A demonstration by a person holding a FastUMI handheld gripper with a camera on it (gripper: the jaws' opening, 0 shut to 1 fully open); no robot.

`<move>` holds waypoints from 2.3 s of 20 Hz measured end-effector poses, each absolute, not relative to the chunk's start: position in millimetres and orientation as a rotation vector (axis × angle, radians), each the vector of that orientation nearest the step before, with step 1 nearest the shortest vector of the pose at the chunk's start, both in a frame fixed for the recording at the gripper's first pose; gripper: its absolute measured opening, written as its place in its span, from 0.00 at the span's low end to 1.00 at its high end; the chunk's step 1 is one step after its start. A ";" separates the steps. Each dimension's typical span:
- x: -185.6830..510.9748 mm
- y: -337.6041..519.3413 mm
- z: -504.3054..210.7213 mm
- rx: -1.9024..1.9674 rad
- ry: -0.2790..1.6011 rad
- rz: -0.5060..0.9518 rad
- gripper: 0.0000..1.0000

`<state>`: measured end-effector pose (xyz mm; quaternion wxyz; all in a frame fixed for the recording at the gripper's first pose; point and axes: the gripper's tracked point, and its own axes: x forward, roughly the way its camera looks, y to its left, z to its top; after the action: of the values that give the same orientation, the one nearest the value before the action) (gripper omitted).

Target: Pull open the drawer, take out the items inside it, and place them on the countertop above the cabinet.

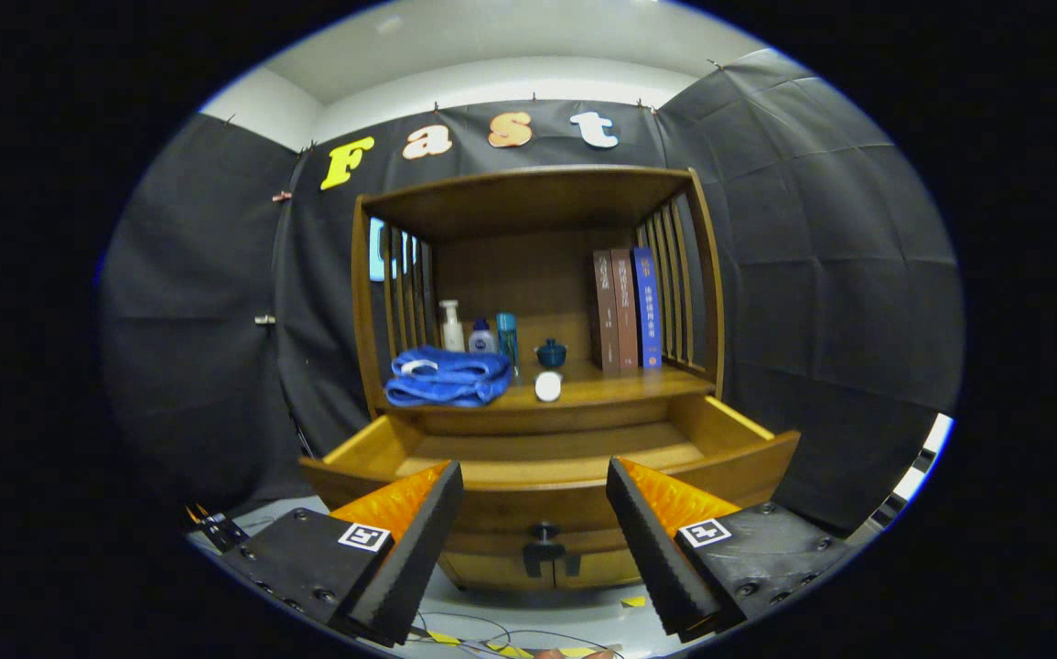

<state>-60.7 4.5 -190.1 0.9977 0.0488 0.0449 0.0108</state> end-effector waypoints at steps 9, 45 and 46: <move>-11.8 10.0 -282.8 0.070 0.192 0.019 0.99; 178.7 11.4 -292.6 -0.093 0.094 -0.035 0.99; 181.1 12.1 -292.5 -0.105 0.087 -0.032 0.99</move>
<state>181.1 12.1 -292.5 0.9976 -0.0524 0.0433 -0.0159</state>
